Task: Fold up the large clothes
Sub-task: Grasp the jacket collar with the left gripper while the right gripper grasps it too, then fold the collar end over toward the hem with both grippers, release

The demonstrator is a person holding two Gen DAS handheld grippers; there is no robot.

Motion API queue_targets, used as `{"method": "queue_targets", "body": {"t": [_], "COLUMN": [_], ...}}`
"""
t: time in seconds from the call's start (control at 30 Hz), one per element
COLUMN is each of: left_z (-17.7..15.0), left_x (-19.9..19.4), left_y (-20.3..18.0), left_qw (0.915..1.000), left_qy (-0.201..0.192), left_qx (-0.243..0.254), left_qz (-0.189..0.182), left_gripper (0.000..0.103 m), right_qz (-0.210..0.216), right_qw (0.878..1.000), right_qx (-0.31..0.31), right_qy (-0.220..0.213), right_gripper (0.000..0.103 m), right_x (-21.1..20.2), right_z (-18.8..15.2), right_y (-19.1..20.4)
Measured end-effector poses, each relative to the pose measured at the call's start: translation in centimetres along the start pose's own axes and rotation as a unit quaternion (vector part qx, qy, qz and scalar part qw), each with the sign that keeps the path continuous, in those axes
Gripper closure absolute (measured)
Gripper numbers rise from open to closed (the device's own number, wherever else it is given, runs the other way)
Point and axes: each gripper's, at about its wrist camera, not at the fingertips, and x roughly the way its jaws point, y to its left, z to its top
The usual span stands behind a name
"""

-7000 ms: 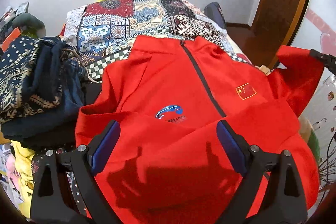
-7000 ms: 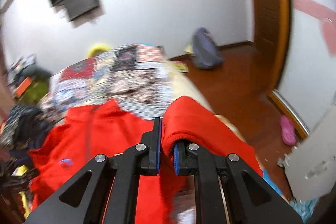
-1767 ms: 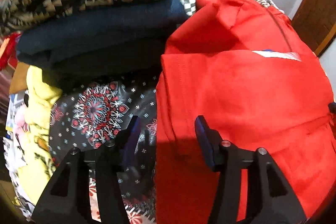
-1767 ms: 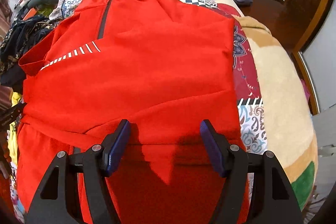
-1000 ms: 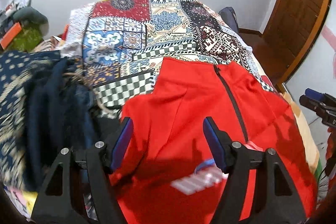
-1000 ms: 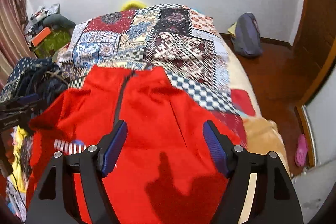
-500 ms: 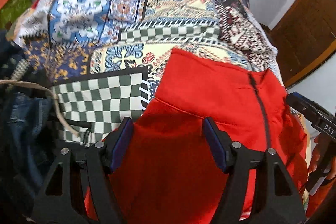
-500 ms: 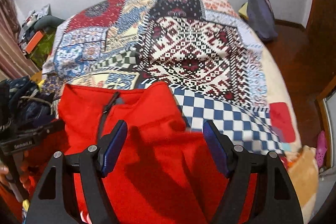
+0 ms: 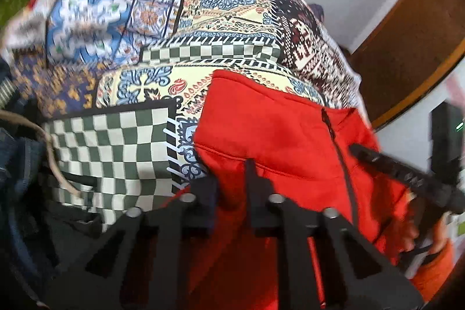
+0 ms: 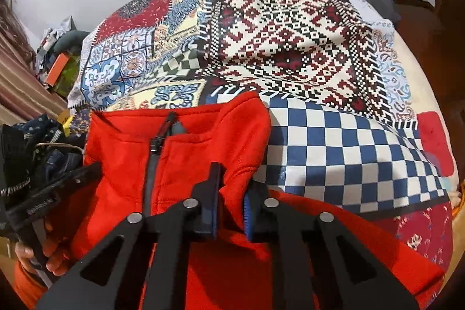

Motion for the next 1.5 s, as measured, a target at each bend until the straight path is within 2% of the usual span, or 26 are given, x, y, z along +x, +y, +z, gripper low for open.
{"method": "queue_targets", "body": {"t": [0.1,0.17,0.4,0.53,0.67,0.83,1.03,1.13,1.33,1.43,1.5], "left_z": [-0.5,-1.0,-3.2,-6.4,-11.0,-16.6,-22.6,-25.0,-28.1,-28.5,-28.4], "left_x": [-1.3,-3.2,-12.4,-17.2,-20.0,-21.2,-19.2,-18.0,-17.6,-18.5,-19.6], "left_y": [-1.1,-1.7,-4.7,-6.1,-6.8,-6.8,-6.1,-6.0,-6.1,-5.7,-5.2], "left_qw": [0.9997,0.9997,0.9958,0.9919,0.9900,0.9893,0.9922,0.9915,0.9870,0.9857,0.9869], "left_qy": [0.000,-0.006,-0.053,-0.071,-0.076,-0.067,-0.017,0.005,0.017,0.016,0.008], "left_qx": [0.021,0.023,0.063,0.092,0.111,0.125,0.117,0.127,0.159,0.164,0.156], "left_qz": [0.009,-0.010,-0.041,-0.050,-0.043,-0.035,-0.039,-0.025,0.020,0.037,0.039], "left_gripper": [0.097,0.097,0.097,0.097,0.097,0.097,0.097,0.097,0.096,0.088,0.074], "right_qz": [-0.007,-0.008,-0.007,0.003,0.019,0.018,0.001,-0.006,-0.036,-0.040,-0.050], "right_qw": [1.000,0.999,0.993,0.991,0.990,0.990,0.994,0.996,0.995,0.996,0.996], "right_qx": [-0.016,-0.032,-0.077,-0.096,-0.107,-0.117,-0.103,-0.091,-0.090,-0.075,-0.062], "right_qy": [-0.019,-0.035,-0.085,-0.095,-0.092,-0.076,-0.035,-0.013,0.016,0.041,0.045], "right_gripper": [0.095,0.096,0.096,0.096,0.096,0.096,0.096,0.095,0.085,0.084,0.083], "right_x": [-2.5,-4.4,-12.7,-15.8,-18.2,-19.2,-17.8,-16.8,-16.9,-17.1,-17.8], "right_z": [-0.4,-0.9,-3.6,-6.0,-9.6,-14.7,-20.5,-22.4,-25.0,-25.3,-25.3], "right_y": [0.7,1.4,4.0,5.2,6.4,7.2,6.1,5.3,4.3,3.2,2.3]}}
